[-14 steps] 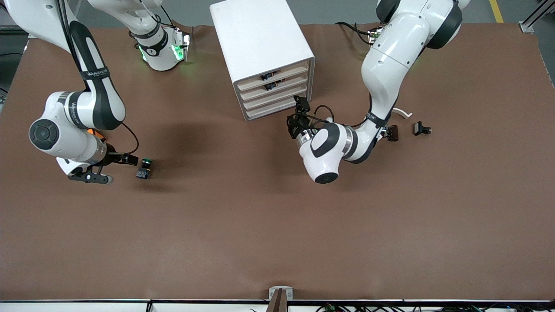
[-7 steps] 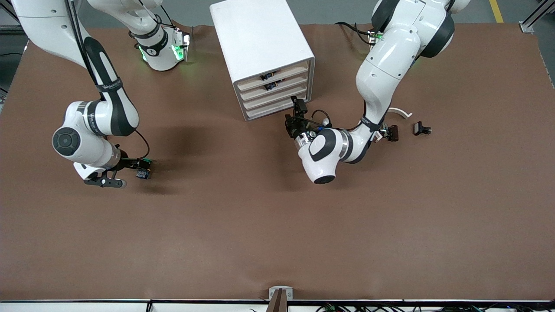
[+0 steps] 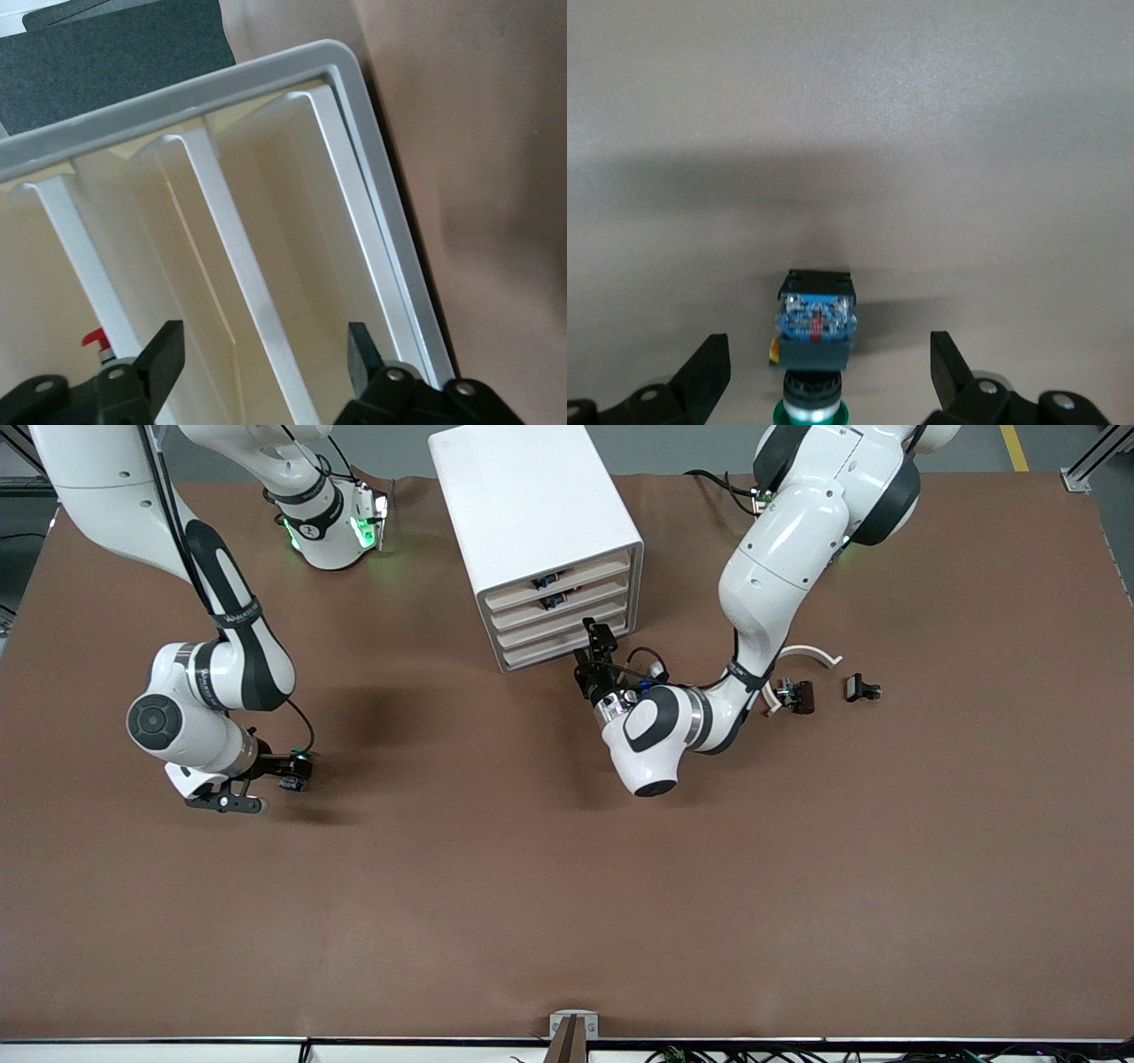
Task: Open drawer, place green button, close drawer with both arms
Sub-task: 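Grasp the green button with the right gripper while the left gripper pulls the drawer open, then carry the button with the right gripper toward the open drawer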
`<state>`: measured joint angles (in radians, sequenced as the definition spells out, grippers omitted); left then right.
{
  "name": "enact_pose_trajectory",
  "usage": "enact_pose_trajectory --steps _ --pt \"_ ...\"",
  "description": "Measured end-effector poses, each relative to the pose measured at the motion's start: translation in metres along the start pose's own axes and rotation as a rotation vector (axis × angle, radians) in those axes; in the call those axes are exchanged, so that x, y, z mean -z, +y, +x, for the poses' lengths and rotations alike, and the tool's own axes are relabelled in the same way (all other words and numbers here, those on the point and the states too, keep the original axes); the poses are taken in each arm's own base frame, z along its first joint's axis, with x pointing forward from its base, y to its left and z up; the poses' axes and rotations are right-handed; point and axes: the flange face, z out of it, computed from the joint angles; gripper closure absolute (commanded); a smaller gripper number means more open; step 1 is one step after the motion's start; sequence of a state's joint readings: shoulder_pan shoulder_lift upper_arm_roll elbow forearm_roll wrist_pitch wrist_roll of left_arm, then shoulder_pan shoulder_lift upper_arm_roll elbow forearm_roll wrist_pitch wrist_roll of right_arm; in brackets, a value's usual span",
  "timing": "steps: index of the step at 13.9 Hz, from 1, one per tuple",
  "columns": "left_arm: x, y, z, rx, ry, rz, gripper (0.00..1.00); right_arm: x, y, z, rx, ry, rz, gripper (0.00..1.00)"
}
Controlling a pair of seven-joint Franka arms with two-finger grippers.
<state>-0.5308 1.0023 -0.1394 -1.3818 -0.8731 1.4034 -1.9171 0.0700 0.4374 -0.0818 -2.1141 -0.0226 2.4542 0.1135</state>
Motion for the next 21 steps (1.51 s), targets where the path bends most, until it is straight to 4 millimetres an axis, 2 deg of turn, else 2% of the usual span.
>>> enact_pose_trajectory --steps 5,7,8,11,12,14,15,19,21 --pt "-0.02 0.012 -0.006 0.077 -0.006 -0.005 0.43 -0.013 -0.001 0.002 0.0 0.018 0.001 0.0" --pt "-0.026 0.012 -0.009 0.125 0.002 -0.004 0.44 -0.019 -0.002 0.002 0.003 0.018 0.0 0.0" --pt "-0.028 0.012 -0.011 0.149 0.005 -0.004 0.44 -0.021 -0.004 0.002 0.006 0.018 -0.001 0.05" --pt "-0.029 0.012 -0.012 0.201 0.006 -0.003 0.5 -0.021 -0.007 0.001 0.011 0.019 -0.001 0.41" --pt "-0.029 0.012 -0.012 0.213 0.003 -0.001 0.55 -0.021 -0.007 0.001 0.01 0.019 -0.001 0.49" --pt "-0.031 0.014 -0.011 0.234 -0.004 0.008 0.58 -0.021 -0.007 0.001 0.01 0.018 -0.001 0.65" --pt "-0.031 0.014 -0.011 0.245 -0.005 0.013 0.6 -0.021 -0.007 0.001 0.01 0.018 -0.001 0.68" --pt "-0.034 0.01 -0.013 0.274 -0.01 0.046 0.81 -0.021 -0.007 0.001 0.01 0.019 -0.001 0.68" --pt "-0.034 0.01 -0.013 0.284 -0.009 0.05 0.94 -0.021 -0.007 0.001 0.01 0.017 -0.001 0.67"
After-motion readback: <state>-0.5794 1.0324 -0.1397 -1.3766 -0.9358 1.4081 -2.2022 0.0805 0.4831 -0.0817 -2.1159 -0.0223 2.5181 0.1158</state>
